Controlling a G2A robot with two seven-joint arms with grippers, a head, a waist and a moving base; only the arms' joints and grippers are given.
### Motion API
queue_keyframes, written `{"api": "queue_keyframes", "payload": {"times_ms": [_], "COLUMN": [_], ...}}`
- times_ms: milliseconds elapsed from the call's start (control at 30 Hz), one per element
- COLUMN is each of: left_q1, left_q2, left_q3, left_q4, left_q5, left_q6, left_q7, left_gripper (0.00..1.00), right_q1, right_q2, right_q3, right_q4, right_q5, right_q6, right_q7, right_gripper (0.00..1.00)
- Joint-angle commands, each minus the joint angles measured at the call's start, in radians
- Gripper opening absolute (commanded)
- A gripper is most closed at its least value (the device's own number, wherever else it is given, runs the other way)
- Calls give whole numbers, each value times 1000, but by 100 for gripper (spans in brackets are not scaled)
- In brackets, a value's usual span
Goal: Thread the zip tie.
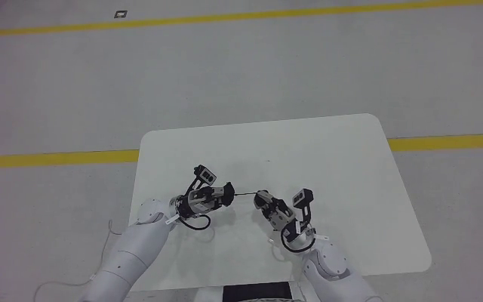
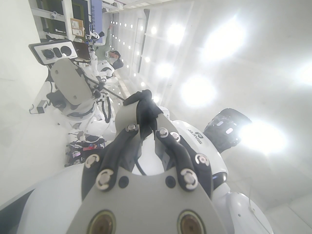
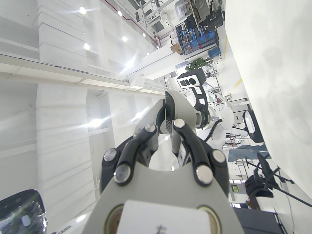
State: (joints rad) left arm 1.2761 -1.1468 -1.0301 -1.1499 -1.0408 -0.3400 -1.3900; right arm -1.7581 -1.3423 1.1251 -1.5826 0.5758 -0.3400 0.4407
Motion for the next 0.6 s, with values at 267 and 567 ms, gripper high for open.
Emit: {"api": "queue_keyframes", "payload": {"times_ms": [267,567], "left_q1": [0,0], "left_q2": [0,0], "left_q3": [0,0], "left_q4": [0,0], "left_q5": [0,0], "left_q6": [0,0], "left_q7": [0,0], "left_gripper": [0,0], "right_q1": [-17,-27], "right_q2": [-3,-12], "right_q3": [50,83], "right_q4": [-20,-8], "right_q5": [18,52], "right_q6": [0,0], "right_q7": [-1,23], "right_gripper": [0,19]}}
